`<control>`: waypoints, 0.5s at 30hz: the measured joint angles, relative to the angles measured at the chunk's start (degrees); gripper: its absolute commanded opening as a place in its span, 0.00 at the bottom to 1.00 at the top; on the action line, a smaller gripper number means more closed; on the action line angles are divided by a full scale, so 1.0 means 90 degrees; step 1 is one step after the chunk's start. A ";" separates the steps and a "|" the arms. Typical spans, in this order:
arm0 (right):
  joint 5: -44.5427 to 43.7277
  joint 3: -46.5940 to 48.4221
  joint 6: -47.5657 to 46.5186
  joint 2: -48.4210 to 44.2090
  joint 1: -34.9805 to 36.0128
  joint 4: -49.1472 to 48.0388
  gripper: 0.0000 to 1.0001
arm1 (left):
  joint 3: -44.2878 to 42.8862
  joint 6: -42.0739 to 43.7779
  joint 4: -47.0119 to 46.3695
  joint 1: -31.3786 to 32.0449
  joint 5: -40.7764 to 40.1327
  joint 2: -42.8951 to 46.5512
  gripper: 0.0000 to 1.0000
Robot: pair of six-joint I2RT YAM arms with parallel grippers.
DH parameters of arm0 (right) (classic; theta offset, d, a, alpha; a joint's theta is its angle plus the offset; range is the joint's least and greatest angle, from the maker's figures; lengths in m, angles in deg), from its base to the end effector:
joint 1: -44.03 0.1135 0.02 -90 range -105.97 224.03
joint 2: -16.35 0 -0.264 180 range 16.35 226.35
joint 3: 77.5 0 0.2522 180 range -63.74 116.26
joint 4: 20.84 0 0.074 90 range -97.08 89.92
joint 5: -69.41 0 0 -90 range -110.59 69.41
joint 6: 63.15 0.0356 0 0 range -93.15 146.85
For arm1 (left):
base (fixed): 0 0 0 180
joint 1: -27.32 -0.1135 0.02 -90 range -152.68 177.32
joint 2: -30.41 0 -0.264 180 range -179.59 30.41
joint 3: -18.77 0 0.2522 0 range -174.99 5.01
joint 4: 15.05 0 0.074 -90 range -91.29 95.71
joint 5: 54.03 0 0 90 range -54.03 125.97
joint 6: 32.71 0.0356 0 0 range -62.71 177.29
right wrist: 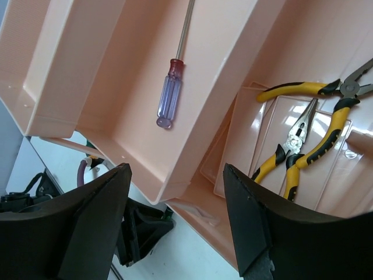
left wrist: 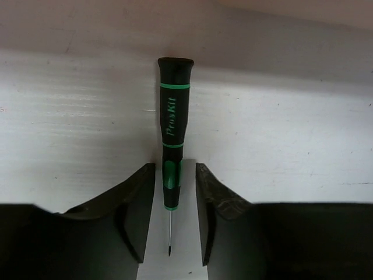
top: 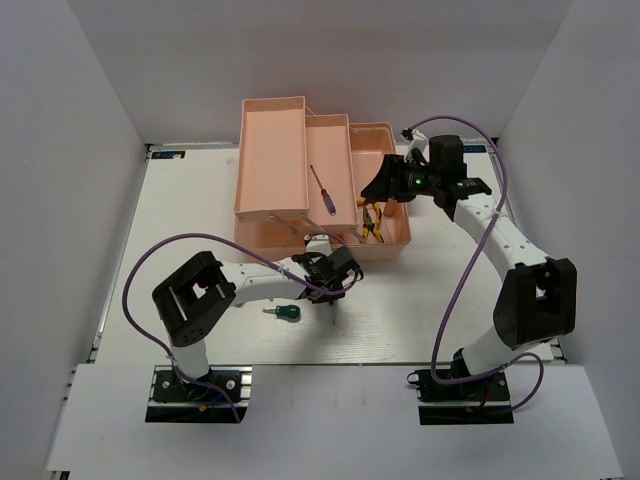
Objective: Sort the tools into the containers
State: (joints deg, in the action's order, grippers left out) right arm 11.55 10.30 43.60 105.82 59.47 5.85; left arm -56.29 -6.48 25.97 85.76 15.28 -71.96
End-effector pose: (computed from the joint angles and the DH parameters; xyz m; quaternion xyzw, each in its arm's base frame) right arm 0.3432 0.1144 0.3207 -0.1324 0.8268 0.3649 0.4071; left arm 0.1888 -0.2834 0.1559 -0.0786 0.9636 -0.0767 0.2438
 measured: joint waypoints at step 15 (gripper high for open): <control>0.0146 -0.0301 0.0270 -0.0107 -0.0321 -0.0148 0.71 | -0.0175 0.0563 0.0442 0.0316 -0.0444 -0.0112 0.00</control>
State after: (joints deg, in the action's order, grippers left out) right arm 12.87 7.59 46.03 104.86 56.59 4.51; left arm -57.86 -1.40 29.95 88.60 11.28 -72.97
